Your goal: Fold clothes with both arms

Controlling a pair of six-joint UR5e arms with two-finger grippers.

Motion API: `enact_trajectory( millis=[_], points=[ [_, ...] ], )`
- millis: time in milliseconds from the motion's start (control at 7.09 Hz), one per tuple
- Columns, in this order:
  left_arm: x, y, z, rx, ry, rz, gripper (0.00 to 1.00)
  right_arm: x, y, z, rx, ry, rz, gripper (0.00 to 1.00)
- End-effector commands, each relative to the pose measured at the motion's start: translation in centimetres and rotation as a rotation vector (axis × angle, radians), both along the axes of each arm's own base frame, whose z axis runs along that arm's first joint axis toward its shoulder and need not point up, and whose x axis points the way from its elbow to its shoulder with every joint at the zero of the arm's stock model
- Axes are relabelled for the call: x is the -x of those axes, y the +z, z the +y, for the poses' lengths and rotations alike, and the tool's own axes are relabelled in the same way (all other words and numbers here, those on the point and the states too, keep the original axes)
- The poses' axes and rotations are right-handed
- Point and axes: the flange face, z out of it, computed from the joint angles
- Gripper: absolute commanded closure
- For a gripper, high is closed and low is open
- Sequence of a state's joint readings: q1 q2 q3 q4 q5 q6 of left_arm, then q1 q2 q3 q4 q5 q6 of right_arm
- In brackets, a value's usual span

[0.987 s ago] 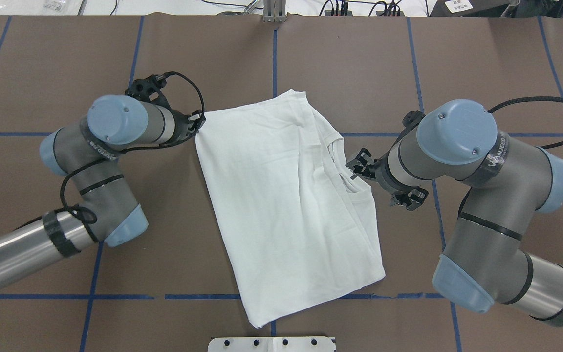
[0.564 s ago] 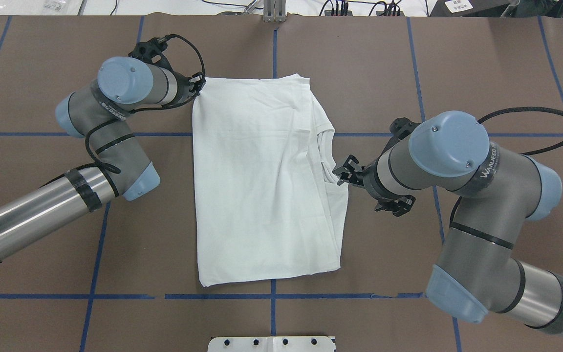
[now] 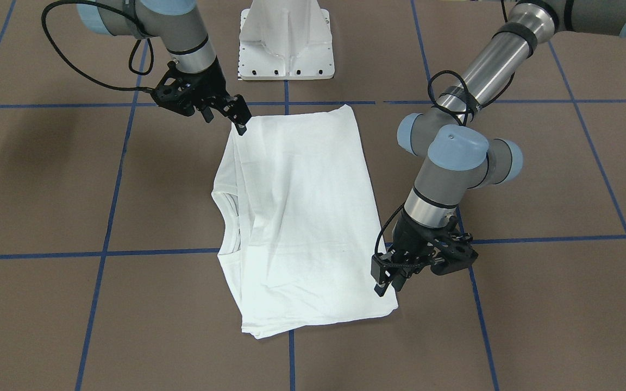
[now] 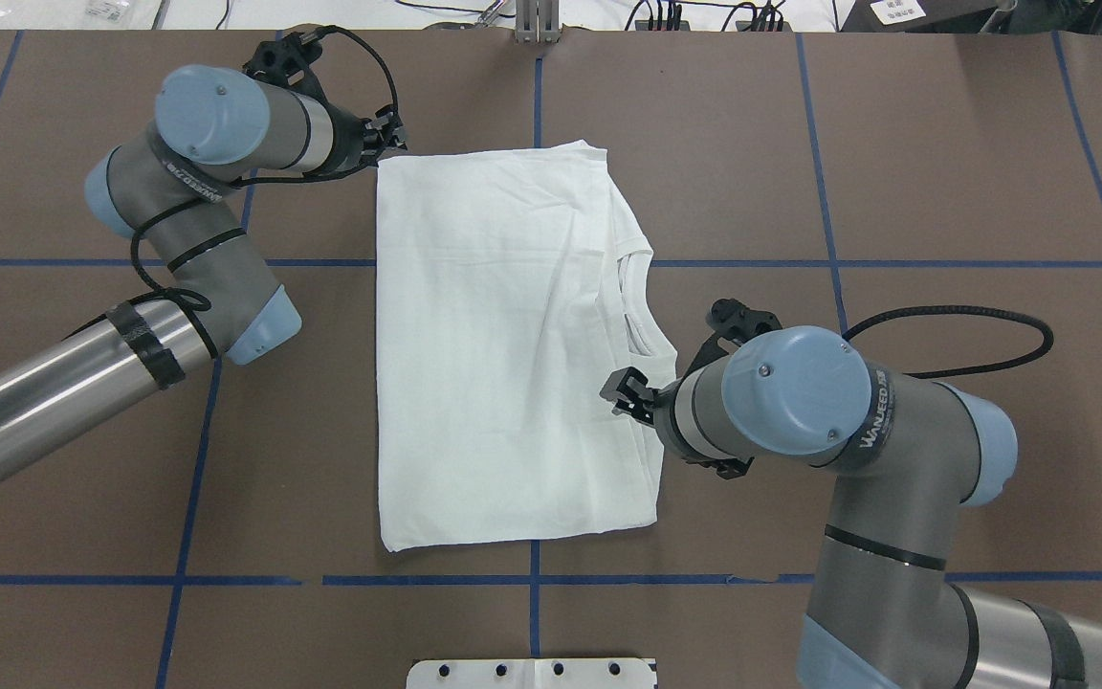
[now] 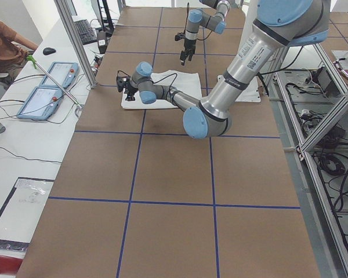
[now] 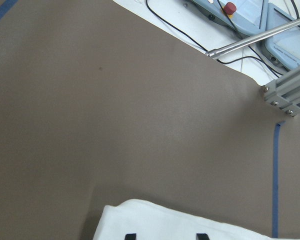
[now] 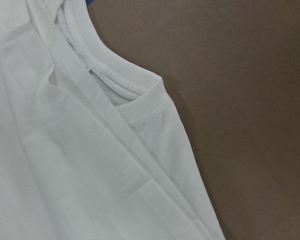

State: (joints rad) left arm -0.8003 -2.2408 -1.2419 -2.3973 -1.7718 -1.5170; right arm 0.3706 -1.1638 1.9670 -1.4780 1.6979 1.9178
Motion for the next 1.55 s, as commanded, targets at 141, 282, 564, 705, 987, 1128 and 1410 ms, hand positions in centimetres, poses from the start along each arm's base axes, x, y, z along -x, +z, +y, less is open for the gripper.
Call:
enact_trajectory(
  millis=[141,282,564,705,987,1128,1410],
  points=[
    [1.9,0.5,1.8,-0.011,0.011,0.019,0.49,4.4,2.8,2.2,0.065,0.084,0.063,0.0],
    [1.9,0.6,1.8,-0.011,0.011,0.019,0.49,5.1,3.4,2.6,0.071,0.078,0.078,0.0],
    [1.9,0.7,1.8,-0.009,0.011,0.017,0.48,5.4,3.5,3.0,0.079,0.077,0.08,0.06],
    [2.0,1.0,1.9,-0.007,0.011,0.015,0.48,5.6,3.6,3.4,0.085,0.076,0.08,0.08],
    [2.1,1.7,2.0,-0.001,0.011,0.008,0.47,6.1,3.7,4.4,0.099,0.071,0.079,0.11],
    [2.1,1.8,2.0,-0.001,0.012,0.006,0.47,6.2,3.8,4.6,0.104,0.069,0.085,0.12],
    [2.1,2.0,2.1,0.0,0.013,0.007,0.47,6.2,4.1,4.8,0.106,0.069,0.09,0.24]
  ],
)
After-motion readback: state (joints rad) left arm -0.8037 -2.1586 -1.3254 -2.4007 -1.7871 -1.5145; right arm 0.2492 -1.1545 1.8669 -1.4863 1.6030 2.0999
